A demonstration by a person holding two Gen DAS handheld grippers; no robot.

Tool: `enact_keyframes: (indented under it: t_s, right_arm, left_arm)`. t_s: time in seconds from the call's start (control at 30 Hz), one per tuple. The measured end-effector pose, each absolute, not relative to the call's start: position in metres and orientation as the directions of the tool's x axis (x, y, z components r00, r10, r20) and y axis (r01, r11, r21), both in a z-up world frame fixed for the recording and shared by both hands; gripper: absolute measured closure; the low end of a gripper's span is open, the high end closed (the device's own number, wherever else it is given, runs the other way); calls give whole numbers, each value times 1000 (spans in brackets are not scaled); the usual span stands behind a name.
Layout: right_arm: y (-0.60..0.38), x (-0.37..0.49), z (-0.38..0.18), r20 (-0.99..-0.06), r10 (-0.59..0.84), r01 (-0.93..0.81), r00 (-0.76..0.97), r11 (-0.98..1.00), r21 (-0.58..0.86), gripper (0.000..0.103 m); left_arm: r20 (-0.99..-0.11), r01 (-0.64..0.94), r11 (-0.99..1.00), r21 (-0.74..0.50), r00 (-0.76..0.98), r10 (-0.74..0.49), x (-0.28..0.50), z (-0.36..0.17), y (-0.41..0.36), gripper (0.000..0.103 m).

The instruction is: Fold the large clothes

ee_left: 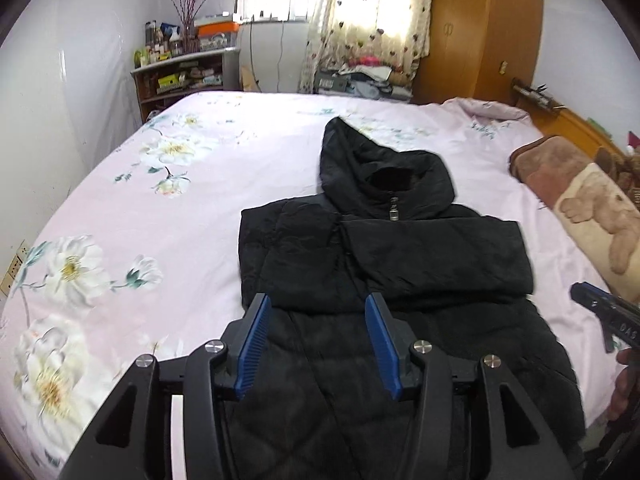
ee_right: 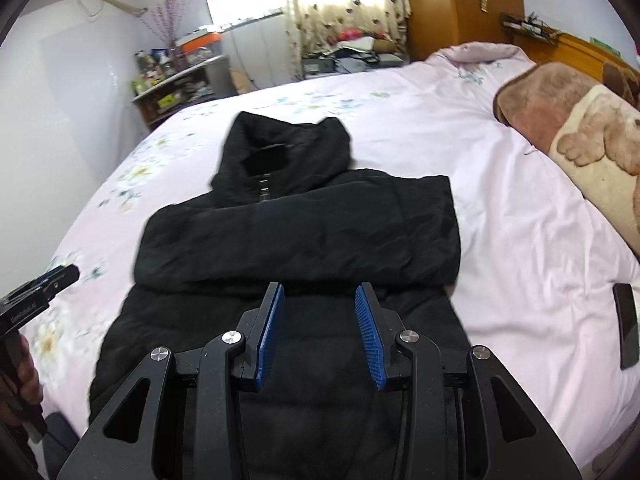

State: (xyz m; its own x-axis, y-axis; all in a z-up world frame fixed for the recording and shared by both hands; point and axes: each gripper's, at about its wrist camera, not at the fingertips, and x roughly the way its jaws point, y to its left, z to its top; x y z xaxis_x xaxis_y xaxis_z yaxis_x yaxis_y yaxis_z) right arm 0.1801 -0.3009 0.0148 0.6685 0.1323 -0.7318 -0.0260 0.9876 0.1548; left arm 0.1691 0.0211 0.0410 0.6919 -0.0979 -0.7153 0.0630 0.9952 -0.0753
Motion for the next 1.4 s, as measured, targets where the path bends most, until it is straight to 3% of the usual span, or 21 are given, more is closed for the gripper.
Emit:
enact_keyframes:
  t_s: [0.63, 0.93, 1.07, 1.4]
  right_arm:
    - [-248, 76, 49, -700, 218, -131, 680, 976, 176, 56]
    - [-241, 73, 48, -701, 231, -156, 675, 973, 171, 55]
    - [-241, 76, 47, -700, 239, -161, 673, 971, 176, 45]
    - [-240, 93, 39, -721, 247, -161, 647, 969, 188, 45]
  left_arm:
    - [-718, 112, 992, -63, 685, -123, 72, 65, 20, 47]
    - [-713, 116, 991, -67, 690, -129, 70, 66, 19, 47]
    - [-714, 116, 991, -70, 687, -131, 71, 65, 18, 47]
    - [-737, 123, 990, -70, 663, -134, 89, 54, 15, 47]
